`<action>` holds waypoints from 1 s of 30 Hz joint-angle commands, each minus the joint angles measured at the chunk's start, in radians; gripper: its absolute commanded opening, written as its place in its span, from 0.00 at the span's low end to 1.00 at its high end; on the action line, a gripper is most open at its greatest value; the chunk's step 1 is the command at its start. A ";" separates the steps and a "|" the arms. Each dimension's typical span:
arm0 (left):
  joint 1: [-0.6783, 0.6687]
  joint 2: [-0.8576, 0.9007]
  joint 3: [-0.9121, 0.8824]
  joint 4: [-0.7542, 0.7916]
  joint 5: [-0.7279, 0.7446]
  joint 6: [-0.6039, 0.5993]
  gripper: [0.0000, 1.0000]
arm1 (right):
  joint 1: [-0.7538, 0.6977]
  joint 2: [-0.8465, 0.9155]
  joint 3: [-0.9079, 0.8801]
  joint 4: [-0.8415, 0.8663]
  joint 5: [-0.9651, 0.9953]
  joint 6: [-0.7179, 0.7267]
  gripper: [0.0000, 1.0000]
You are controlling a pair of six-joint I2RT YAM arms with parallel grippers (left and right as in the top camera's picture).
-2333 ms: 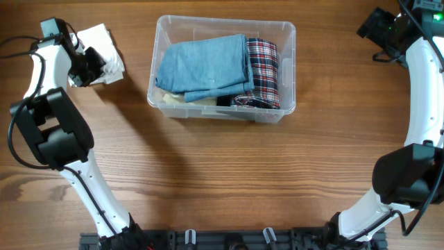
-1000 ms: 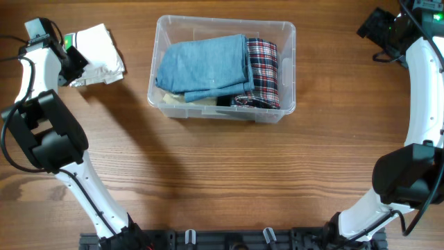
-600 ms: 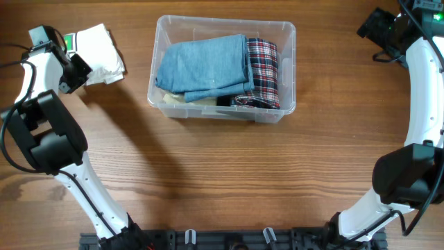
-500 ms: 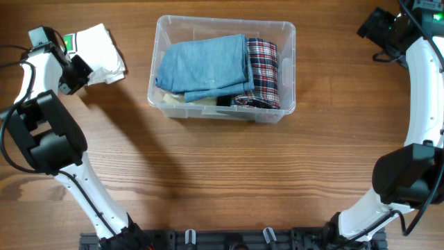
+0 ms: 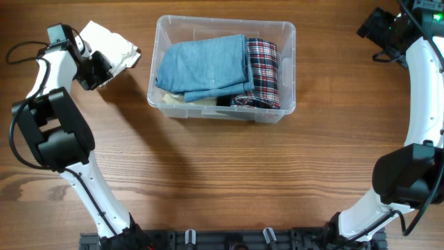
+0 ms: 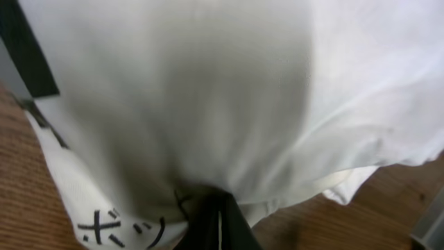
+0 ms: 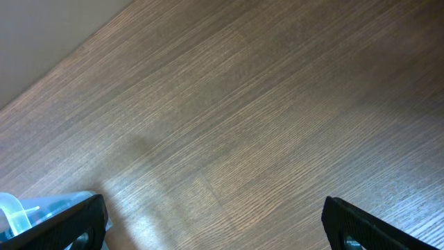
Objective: Pack container
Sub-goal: 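Lift the white shirt with the left gripper and move it toward the box, then carry the white shirt over the box's right side with the left gripper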
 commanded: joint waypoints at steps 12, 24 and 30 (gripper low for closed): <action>0.143 -0.137 -0.016 0.136 0.026 -0.060 1.00 | 0.004 0.012 -0.007 0.003 -0.005 0.013 1.00; 0.161 0.017 -0.018 0.246 0.226 -0.137 1.00 | 0.004 0.012 -0.007 0.003 -0.005 0.013 1.00; 0.162 0.044 -0.018 0.278 0.227 -0.137 0.98 | 0.004 0.012 -0.007 0.003 -0.005 0.013 1.00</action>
